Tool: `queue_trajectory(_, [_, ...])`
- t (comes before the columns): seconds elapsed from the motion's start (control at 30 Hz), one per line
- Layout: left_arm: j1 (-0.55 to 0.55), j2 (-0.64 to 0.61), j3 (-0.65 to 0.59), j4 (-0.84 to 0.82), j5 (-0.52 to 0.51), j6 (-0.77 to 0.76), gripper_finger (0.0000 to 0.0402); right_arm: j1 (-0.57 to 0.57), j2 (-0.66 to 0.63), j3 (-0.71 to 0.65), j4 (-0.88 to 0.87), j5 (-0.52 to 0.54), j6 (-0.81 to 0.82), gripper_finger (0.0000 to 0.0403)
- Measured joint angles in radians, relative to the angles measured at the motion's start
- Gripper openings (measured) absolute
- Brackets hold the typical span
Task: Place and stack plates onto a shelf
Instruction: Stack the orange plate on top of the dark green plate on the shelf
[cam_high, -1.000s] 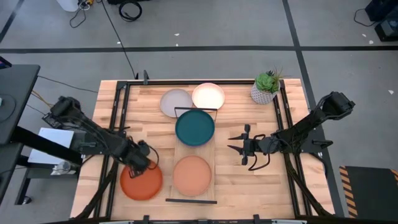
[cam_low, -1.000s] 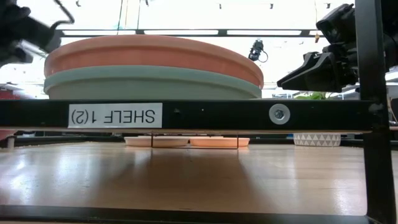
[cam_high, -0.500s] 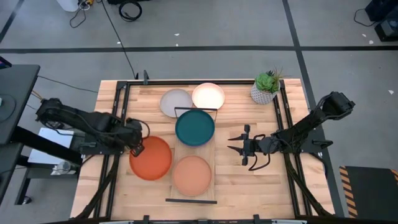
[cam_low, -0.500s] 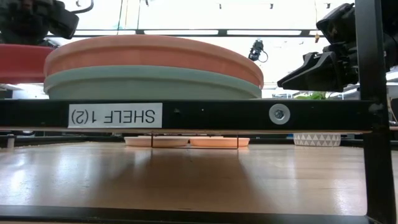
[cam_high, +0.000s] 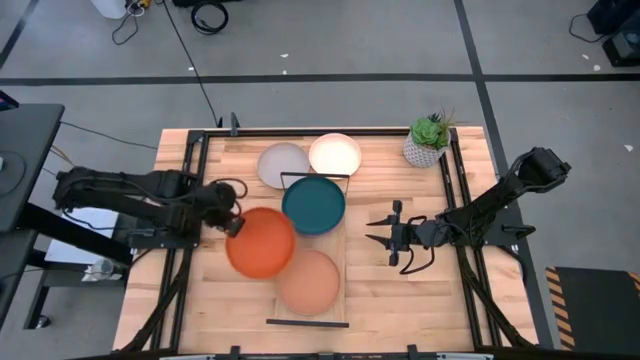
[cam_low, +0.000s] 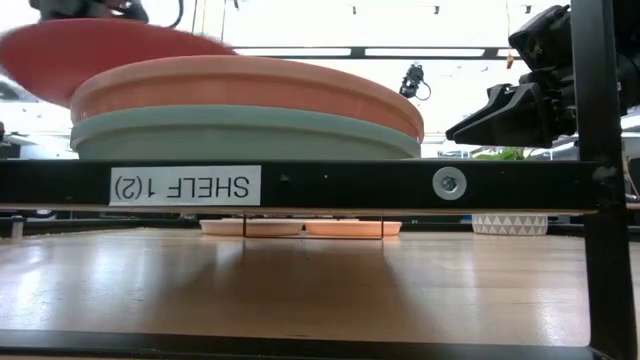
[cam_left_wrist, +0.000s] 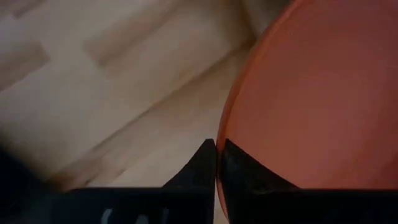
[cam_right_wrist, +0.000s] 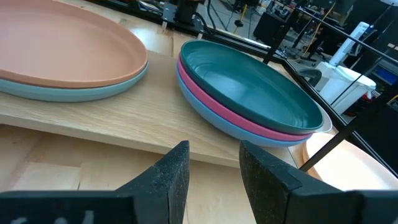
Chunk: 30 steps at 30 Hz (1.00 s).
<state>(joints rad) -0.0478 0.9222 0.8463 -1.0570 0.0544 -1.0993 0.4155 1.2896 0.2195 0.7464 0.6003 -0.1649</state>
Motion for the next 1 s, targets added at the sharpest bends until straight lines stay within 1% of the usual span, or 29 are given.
queue_trajectory(0.17, [0.109,0.000,0.000,0.058,-0.014,-0.074,0.0016,0.000,0.000,0.000,0.000,0.000,-0.004,0.0146])
queue_trajectory(0.23, [0.154,0.002,0.000,0.086,0.003,-0.135,0.0017,0.000,0.000,0.000,0.000,0.000,-0.013,0.0146])
queue_trajectory(0.3, [0.195,0.021,0.000,0.127,0.022,-0.162,0.0017,0.000,0.000,0.000,0.000,0.000,-0.016,0.0146])
queue_trajectory(0.37, [0.223,0.042,0.000,0.163,0.039,-0.154,0.0018,0.000,0.000,0.000,0.000,0.000,-0.021,0.0146])
queue_trajectory(0.47, [0.252,0.106,0.001,0.228,0.064,-0.145,0.0018,0.000,0.000,0.000,0.001,0.002,-0.027,0.0146])
queue_trajectory(0.6, [0.279,0.211,0.001,0.304,0.156,-0.109,0.0019,-0.001,0.000,0.000,0.002,0.005,-0.044,0.0146])
queue_trajectory(0.67, [0.294,0.262,0.001,0.313,0.196,-0.093,0.0019,-0.001,0.000,0.000,0.003,0.005,-0.047,0.0146])
queue_trajectory(0.8, [0.333,0.333,0.001,0.362,0.245,-0.059,0.0019,-0.005,0.000,0.000,0.009,0.003,-0.051,0.0146])
queue_trajectory(1.0, [0.377,0.383,0.001,0.481,0.267,-0.032,0.0020,-0.013,0.000,0.000,0.006,0.000,-0.049,0.0146])
